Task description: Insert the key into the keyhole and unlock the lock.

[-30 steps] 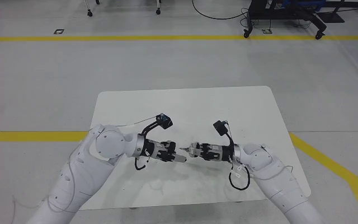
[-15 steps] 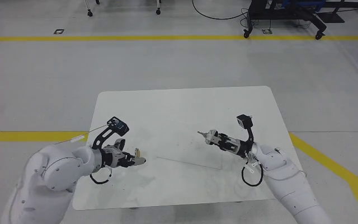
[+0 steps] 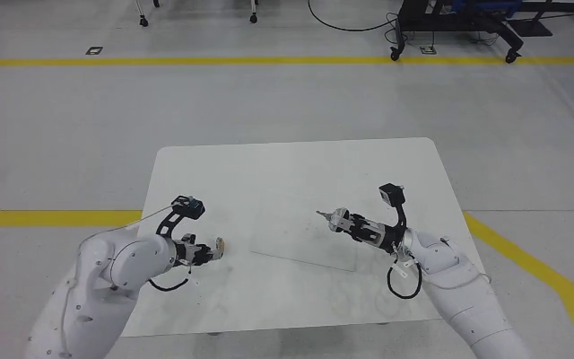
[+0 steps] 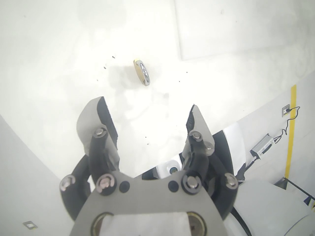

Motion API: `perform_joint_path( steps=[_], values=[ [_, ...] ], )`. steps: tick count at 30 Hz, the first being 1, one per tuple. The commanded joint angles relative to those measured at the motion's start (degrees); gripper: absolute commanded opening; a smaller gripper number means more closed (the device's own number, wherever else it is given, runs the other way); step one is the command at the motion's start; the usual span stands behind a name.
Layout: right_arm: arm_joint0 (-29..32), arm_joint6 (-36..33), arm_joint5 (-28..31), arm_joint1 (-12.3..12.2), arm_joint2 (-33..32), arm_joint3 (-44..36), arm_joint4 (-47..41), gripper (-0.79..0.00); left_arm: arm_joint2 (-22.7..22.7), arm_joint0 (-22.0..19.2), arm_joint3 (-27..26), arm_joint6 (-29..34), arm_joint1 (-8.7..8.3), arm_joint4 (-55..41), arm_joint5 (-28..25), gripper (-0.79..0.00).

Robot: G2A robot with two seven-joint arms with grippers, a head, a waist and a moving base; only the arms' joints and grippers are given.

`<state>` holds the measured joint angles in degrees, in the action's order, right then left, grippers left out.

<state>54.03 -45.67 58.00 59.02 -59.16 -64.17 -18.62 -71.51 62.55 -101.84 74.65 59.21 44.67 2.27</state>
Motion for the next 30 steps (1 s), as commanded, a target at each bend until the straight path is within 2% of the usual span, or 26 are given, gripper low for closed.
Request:
perform_joint_path(
  steps=[1,6,15,20,26,30],
  values=[
    [0.0,0.0,0.0,0.0,0.0,0.0,0.0,-0.785,3.1,-2.4,2.3,0.0,0.52,0.2,1.0,-0.416],
    [0.0,0.0,0.0,0.0,0.0,0.0,0.0,-0.785,6.1,-5.6,4.6,-0.3,1.17,2.6,4.1,-0.486],
    [0.0,0.0,0.0,0.0,0.0,0.0,0.0,-0.785,7.8,-7.0,7.0,0.2,1.66,0.9,3.7,-0.468],
    [0.0,0.0,0.0,0.0,0.0,0.0,0.0,-0.785,8.7,-8.9,10.1,-0.3,2.02,0.3,3.7,-0.517],
    [0.0,0.0,0.0,0.0,0.0,0.0,0.0,-0.785,9.8,-9.9,11.8,-0.8,2.28,1.3,3.8,-0.523],
    [0.0,0.0,0.0,0.0,0.0,0.0,0.0,-0.785,10.4,-10.1,12.3,-1.6,2.44,2.1,4.3,-0.453]
  ],
)
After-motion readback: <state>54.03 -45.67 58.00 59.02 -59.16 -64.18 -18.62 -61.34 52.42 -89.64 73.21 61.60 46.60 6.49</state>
